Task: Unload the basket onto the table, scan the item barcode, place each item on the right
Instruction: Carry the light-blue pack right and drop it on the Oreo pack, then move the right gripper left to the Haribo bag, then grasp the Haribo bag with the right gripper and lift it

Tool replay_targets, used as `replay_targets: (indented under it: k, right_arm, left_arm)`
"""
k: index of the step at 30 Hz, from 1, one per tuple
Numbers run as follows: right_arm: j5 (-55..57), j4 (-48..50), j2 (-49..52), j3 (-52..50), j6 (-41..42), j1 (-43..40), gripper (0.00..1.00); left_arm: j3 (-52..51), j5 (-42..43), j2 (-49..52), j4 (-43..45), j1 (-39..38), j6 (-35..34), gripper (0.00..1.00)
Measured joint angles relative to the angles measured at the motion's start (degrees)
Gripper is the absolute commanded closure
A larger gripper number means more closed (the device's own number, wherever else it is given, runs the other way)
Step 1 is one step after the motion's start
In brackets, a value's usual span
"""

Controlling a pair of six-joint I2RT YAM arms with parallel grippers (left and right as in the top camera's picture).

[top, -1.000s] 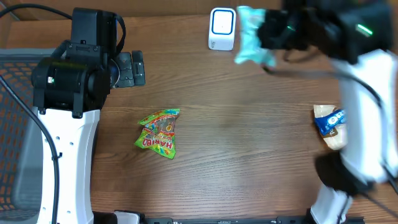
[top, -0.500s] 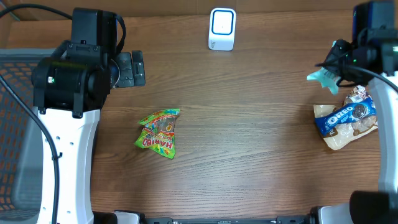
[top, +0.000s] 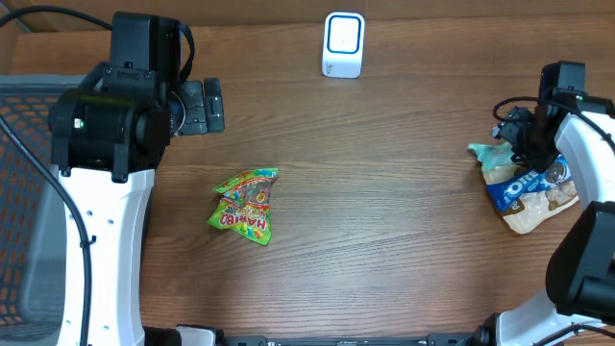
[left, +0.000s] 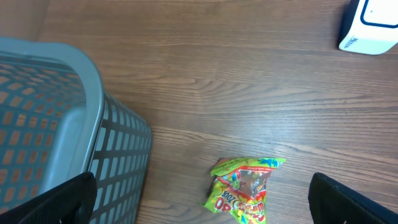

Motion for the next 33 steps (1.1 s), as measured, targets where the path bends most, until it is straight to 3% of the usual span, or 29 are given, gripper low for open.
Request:
replay_targets:
  k: [3,7,11,16,24,33]
  right_arm:
    - [-6.0,-5.4,-0.3,6.0,-1.9,0.1,0.24]
    - [-17.4,-5.0,-2.3,12.0,-4.7,2.3,0.23]
    - [-25.7,-2.4,-2.6,12.3,-5.9,11.2,0.16]
    - [-28.6,5.0,1.5,10.0,-4.8,25.6,0.01]
    - [-29.6,20.4,14.1,9.0,-2.4,43.2,0.00]
    - [-29.9,32.8,21.2,8.8,-1.3,51.8,0.01]
  left_arm:
    - [0.0,0.0,0.0,0.0,0.0,0.0,0.00]
    - [0.0,0.0,0.0,0.0,0.0,0.0,0.00]
    - [0.0,0.0,0.0,0.0,0.0,0.0,0.00]
    - [0.0,0.0,0.0,0.0,0.0,0.0,0.00]
    - [0.0,0.0,0.0,0.0,0.0,0.0,0.00]
    - [0.0,0.0,0.0,0.0,0.0,0.0,0.00]
